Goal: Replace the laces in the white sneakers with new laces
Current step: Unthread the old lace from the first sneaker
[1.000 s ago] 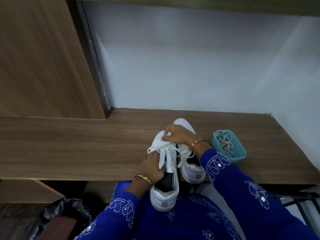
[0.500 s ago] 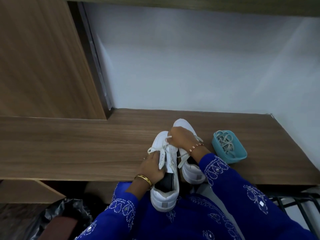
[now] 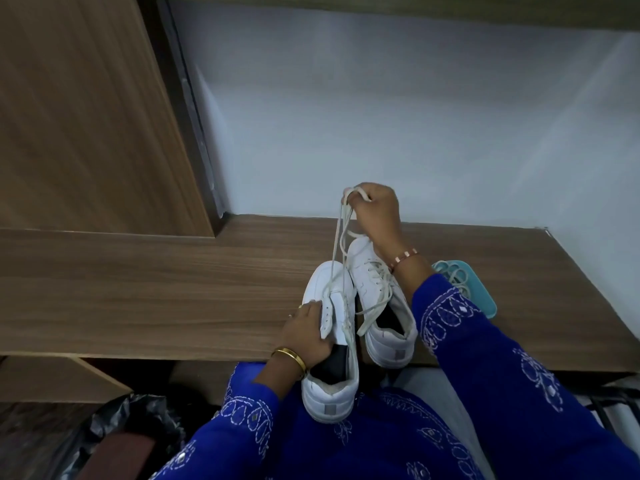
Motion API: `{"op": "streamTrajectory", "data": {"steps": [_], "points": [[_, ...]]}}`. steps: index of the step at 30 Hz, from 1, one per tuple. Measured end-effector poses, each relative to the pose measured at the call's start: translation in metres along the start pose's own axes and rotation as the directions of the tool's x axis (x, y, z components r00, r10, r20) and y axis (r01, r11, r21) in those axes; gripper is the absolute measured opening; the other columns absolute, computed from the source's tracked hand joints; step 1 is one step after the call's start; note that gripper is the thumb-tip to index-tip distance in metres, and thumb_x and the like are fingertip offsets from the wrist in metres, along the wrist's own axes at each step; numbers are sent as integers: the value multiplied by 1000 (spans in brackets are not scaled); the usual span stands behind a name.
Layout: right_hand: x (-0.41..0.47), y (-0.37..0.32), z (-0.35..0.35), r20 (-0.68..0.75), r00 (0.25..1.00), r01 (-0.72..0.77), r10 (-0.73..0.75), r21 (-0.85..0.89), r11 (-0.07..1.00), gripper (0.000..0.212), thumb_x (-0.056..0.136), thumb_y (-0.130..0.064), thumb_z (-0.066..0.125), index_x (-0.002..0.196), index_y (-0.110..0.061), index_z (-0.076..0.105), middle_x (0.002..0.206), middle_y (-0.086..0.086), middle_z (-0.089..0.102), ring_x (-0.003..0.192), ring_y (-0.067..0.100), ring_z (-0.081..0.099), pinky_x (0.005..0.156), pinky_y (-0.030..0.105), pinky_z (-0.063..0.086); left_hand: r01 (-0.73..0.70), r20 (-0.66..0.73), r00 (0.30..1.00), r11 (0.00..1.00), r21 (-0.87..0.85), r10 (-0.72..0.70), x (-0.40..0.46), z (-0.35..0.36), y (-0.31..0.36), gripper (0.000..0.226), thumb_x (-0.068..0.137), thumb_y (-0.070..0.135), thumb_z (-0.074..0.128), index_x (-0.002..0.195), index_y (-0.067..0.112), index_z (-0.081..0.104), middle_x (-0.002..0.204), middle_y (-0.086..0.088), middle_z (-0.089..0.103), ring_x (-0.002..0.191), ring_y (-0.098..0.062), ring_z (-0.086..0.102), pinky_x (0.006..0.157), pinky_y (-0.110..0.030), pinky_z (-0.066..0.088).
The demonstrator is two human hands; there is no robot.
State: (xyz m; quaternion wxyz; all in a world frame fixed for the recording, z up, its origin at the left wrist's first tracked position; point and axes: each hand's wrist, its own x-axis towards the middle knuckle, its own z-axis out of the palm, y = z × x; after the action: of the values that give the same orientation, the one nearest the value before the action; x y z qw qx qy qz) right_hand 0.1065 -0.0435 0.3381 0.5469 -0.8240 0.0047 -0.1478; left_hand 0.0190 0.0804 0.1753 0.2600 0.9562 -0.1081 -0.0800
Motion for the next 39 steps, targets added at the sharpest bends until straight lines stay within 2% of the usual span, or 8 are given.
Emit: {"op": "streamTrajectory", "data": {"steps": [7,11,16,18,21,26,34,39], "points": [[9,-33,-2,-80,990,-62,120,515,855,31,94,-10,48,66,-18,58,66,-3,55,44,2,39,47,18,33,1,-44,999,999,-54,-4,0,2,-1,70,67,39,34,129,8,41,129,-10,50,116,-27,49,93,-28,37],[3,-28,-6,224,941,-338,254,680,651,29,98,-13,39,73,-10,51,75,8,67,30,6,29,34,15,28,-7,-65,998,999,-51,3,2,8,-2,78,60,49,23,119,6,52,117,-12,57,109,-28,53,93,-34,43],[-11,9,-14,393,833,-490,389,199,848,28,95,-16,43,68,-12,46,43,-4,40,27,6,28,30,15,24,5,-61,998,999,-50,-8,3,7,-3,67,65,44,30,118,7,52,116,-11,57,108,-28,53,92,-31,41],[-20,27,-16,443,811,-303,383,-242,922,22,92,-17,48,72,-8,49,52,-2,39,34,7,32,32,17,28,9,-53,999,999,-53,-11,2,7,-2,65,67,39,36,122,7,50,119,-11,56,111,-28,52,94,-30,39],[-30,52,-10,579,683,69,444,-657,751,29,90,-21,52,97,6,59,88,16,61,75,24,63,65,32,53,16,-52,998,997,-78,-20,3,8,-3,62,68,39,39,121,9,51,118,-10,57,110,-27,53,94,-30,39],[-42,64,4,623,569,235,536,-748,620,44,90,-34,53,55,-10,41,56,3,44,51,15,40,52,25,33,16,-29,999,995,-101,-19,3,7,-4,55,71,37,44,118,9,52,116,-9,58,110,-25,52,93,-29,40],[-62,53,13,597,673,399,436,-790,466,44,77,-50,66,76,-12,45,71,-1,47,74,19,50,68,31,41,2,-61,998,992,-127,-10,4,11,-6,58,67,40,37,112,8,54,110,-10,60,104,-26,54,89,-30,42],[-73,62,21,554,779,413,293,-806,425,14,86,-25,56,84,-11,55,82,-1,56,85,23,58,66,29,37,-38,-85,996,990,-134,27,1,8,-3,53,70,31,45,117,6,53,114,-11,59,108,-25,53,92,-26,37]]}}
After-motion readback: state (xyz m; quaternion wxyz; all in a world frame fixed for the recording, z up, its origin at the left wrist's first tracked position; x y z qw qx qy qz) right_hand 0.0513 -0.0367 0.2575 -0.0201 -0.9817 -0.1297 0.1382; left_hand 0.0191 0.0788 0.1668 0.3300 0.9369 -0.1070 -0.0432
